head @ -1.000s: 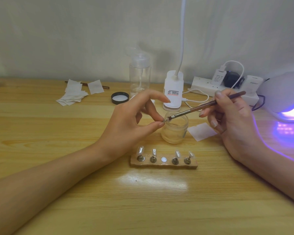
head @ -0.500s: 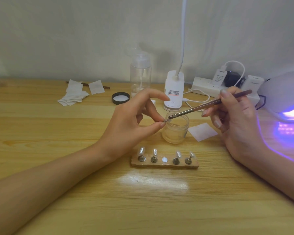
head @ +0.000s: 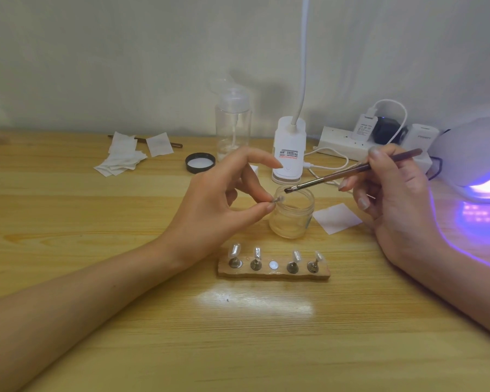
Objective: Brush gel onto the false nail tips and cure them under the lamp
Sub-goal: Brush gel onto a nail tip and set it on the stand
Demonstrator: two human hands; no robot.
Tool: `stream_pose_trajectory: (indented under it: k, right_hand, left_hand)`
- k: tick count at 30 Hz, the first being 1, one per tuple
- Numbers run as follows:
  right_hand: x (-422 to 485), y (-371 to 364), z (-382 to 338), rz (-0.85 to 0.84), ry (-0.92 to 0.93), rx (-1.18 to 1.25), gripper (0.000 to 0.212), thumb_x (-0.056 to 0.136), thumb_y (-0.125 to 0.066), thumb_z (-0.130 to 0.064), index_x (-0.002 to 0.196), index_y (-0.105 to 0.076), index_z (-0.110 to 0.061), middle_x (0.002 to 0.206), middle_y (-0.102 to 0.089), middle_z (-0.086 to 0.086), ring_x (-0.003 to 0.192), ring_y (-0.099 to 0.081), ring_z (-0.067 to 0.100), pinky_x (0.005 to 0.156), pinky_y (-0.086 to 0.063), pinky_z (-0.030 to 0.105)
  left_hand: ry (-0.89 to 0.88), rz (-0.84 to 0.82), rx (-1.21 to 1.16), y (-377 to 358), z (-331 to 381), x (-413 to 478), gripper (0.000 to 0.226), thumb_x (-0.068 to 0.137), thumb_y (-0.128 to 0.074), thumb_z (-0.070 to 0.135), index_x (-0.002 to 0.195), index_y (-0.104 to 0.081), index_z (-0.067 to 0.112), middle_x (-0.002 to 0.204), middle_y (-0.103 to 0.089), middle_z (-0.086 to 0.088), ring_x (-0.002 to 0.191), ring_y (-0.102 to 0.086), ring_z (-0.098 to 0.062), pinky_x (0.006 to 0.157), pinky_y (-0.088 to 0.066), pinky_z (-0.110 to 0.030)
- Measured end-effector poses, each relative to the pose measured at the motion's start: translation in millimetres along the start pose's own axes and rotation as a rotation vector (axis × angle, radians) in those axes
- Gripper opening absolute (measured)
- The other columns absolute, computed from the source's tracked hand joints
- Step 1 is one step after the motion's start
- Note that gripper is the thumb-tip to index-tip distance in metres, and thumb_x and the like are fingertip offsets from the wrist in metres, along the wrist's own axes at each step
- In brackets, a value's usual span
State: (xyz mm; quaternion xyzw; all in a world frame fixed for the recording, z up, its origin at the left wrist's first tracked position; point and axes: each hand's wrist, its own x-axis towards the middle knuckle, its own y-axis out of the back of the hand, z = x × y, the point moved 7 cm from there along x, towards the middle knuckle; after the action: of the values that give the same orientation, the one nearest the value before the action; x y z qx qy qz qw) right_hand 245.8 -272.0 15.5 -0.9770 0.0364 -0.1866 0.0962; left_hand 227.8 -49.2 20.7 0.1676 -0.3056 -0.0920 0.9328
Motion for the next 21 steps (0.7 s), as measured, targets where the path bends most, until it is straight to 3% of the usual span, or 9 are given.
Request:
stream_pose_trajectory:
  k: [4,10,17,21]
  right_hand:
    - [-1.0,-5.3,-3.8,-0.048,0.033,0.046,0.025,0.098,-0.051,-0.033,0.074,-0.053,-0.031,0.068,-0.071,0.005,0.039,-0.041,0.011,0.041,-0.025,0.021]
    - [-1.5,-8.3,-2.7,-0.061,0.008,-0.009,0.027,0.096,-0.053,-0.033,0.069,-0.057,-0.033,0.067,-0.07,0.008,0.039,-0.04,0.013,0.042,-0.02,0.029]
    - [-1.1,-2.0,2.1,-0.028,-0.021,-0.065,0.029,0.1,-0.053,-0.03,0.071,-0.055,-0.031,0.067,-0.069,0.008,0.041,-0.04,0.012,0.039,-0.023,0.021]
    - [-0.2,0.2,0.6,-0.016,0.005,0.014,0.024,0.1,-0.051,-0.03,0.077,-0.05,-0.029,0.068,-0.07,0.005,0.039,-0.038,0.011,0.042,-0.02,0.027]
  left_hand:
    - [0.014,-0.009,-0.01,-0.6,-1.2,-0.4,0.04,0.083,-0.076,0.011,0.117,-0.062,0.026,0.078,-0.069,0.007,0.082,-0.066,-0.016,0.059,-0.038,-0.051]
    - [0.019,-0.014,-0.014,-0.9,-1.0,-0.9,0.041,0.083,-0.078,0.009,0.118,-0.062,0.024,0.079,-0.07,0.004,0.08,-0.066,-0.013,0.059,-0.039,-0.049]
    - [0.043,-0.02,-0.03,-1.3,-3.0,-1.3,0.042,0.084,-0.08,0.005,0.117,-0.062,0.023,0.078,-0.07,0.004,0.077,-0.065,-0.007,0.059,-0.039,-0.048]
    - [0.05,-0.025,-0.05,-1.7,-3.5,-1.3,0.041,0.083,-0.081,0.006,0.116,-0.062,0.022,0.078,-0.069,0.003,0.078,-0.067,-0.008,0.057,-0.039,-0.05]
